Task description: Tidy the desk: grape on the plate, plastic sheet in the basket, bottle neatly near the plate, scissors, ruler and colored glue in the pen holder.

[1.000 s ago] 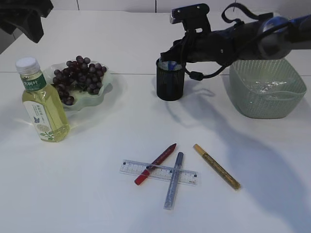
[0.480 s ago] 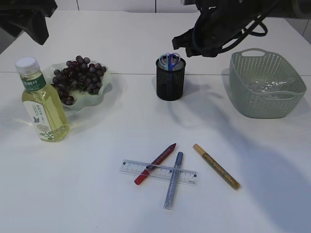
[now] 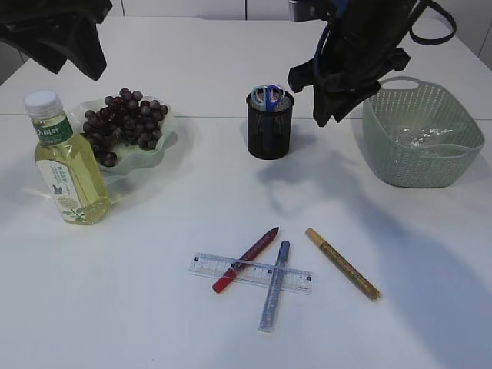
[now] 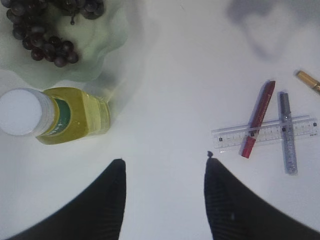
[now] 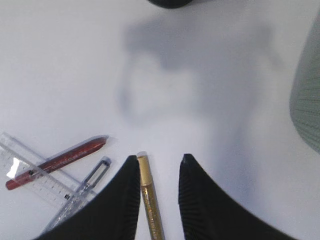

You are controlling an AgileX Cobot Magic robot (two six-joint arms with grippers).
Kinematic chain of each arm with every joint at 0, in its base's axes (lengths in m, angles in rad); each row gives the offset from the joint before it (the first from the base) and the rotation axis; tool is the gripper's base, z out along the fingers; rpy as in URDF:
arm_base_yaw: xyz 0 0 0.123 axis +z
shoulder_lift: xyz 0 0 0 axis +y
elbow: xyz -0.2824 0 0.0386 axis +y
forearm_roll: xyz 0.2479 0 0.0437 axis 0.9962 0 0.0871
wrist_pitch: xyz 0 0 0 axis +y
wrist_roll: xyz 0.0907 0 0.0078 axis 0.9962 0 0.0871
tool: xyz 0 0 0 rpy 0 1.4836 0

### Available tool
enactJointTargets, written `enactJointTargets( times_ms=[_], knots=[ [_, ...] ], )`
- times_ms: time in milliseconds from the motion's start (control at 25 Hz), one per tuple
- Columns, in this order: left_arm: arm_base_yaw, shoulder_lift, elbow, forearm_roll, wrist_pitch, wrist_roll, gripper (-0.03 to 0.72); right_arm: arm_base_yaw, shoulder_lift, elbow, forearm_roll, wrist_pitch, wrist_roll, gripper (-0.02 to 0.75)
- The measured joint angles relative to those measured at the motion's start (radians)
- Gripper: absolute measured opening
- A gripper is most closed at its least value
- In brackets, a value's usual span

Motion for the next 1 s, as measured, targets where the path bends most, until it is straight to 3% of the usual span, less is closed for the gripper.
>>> enactJointTargets(
  times_ms=[160, 360, 480, 800, 1000],
  knots=[
    [0.0, 0.0, 0.0, -0.006, 0.0, 0.005, 0.371, 0.0, 0.0, 0.0, 0.066, 0.026, -0.061, 0.224],
    [0.0, -0.002, 0.0, -0.046, 0.0, 0.029, 0.371, 0.017, 0.0, 0.0, 0.151, 0.028, -0.133, 0.37],
    [0.0, -0.029, 0.0, -0.054, 0.0, 0.04, 0.371, 0.057, -0.002, 0.0, 0.161, 0.028, -0.185, 0.414],
    [0.0, -0.167, 0.001, -0.062, 0.0, 0.046, 0.371, 0.177, -0.004, 0.011, 0.178, 0.028, -0.279, 0.429],
    [0.0, -0.243, 0.001, -0.041, 0.004, 0.046, 0.371, 0.229, -0.013, 0.128, 0.182, 0.028, -0.339, 0.429]
  ],
)
